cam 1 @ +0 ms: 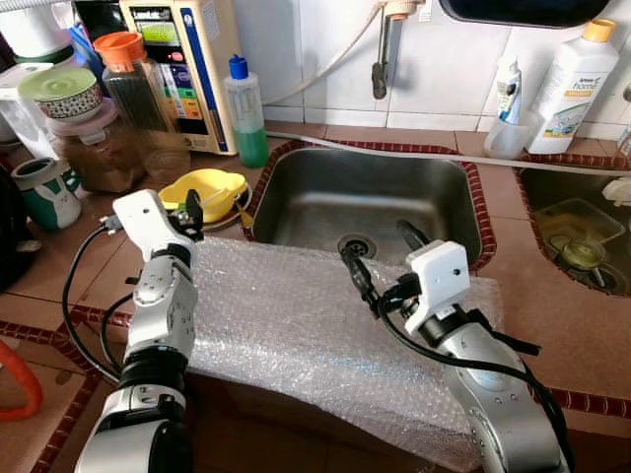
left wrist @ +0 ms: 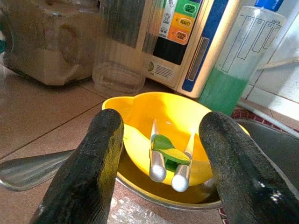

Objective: Kitchen organization

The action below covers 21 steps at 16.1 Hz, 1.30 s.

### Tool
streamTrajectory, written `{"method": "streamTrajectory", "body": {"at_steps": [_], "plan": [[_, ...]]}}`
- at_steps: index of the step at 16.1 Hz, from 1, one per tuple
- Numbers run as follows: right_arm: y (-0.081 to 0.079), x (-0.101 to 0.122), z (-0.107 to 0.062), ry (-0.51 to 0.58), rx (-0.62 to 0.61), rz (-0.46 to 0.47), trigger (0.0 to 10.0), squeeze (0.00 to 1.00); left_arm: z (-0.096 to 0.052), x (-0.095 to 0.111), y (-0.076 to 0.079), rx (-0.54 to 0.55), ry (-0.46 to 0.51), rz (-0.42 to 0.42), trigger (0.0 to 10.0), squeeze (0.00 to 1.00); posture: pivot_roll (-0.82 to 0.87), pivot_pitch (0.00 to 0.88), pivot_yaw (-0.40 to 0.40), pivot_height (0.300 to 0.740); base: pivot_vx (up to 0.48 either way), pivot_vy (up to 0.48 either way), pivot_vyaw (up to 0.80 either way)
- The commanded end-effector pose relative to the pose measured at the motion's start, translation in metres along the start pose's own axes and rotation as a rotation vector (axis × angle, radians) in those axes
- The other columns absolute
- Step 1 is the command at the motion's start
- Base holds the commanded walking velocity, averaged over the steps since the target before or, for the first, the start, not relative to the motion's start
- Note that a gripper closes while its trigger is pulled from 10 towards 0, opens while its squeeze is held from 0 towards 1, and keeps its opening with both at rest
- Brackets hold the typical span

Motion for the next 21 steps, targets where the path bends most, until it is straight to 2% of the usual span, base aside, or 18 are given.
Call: {"method": "streamTrajectory", "body": {"at_steps": [1, 9, 15, 19, 21], "plan": [[-0.002, 0.004, 0.000, 0.010, 0.014, -0.003, 10.0, 0.00, 0.003, 0.005, 0.002, -0.006, 0.009, -0.005, 0.0, 0.00, -0.06, 0.043, 0.080, 0.740, 0.000, 0.000, 0.00], [-0.003, 0.003, -0.001, 0.007, 0.014, -0.012, 10.0, 0.00, 0.003, -0.001, 0.005, -0.015, -0.025, -0.043, 0.0, 0.00, -0.06, 0.045, 0.082, 0.740, 0.000, 0.000, 0.00], [-0.005, 0.003, 0.000, 0.008, 0.018, -0.020, 10.0, 0.00, 0.003, -0.002, 0.004, -0.010, -0.031, -0.042, 0.0, 0.00, -0.06, 0.045, 0.083, 0.740, 0.000, 0.000, 0.00], [-0.004, 0.002, 0.000, 0.009, 0.012, -0.026, 10.0, 0.00, 0.003, 0.012, 0.001, 0.003, 0.040, 0.032, 0.0, 0.00, -0.06, 0.046, 0.084, 0.740, 0.000, 0.000, 0.00], [-0.004, 0.003, 0.000, 0.010, 0.010, -0.028, 10.0, 0.00, 0.003, 0.015, -0.002, 0.020, 0.053, 0.041, 0.0, 0.00, -0.06, 0.045, 0.085, 0.740, 0.000, 0.000, 0.00]]}}
Point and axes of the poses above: a point about 5 cm out from each wrist's last joint towards the gripper, its own z axis pointing out of the wrist towards the gripper, its own x axis along the axis of the wrist's last joint, y = z × x, the point moved 4 cm from there along z, pointing out of the wrist towards the gripper, and after that the axes turned 3 degrees about z, right-handed, at the moved point
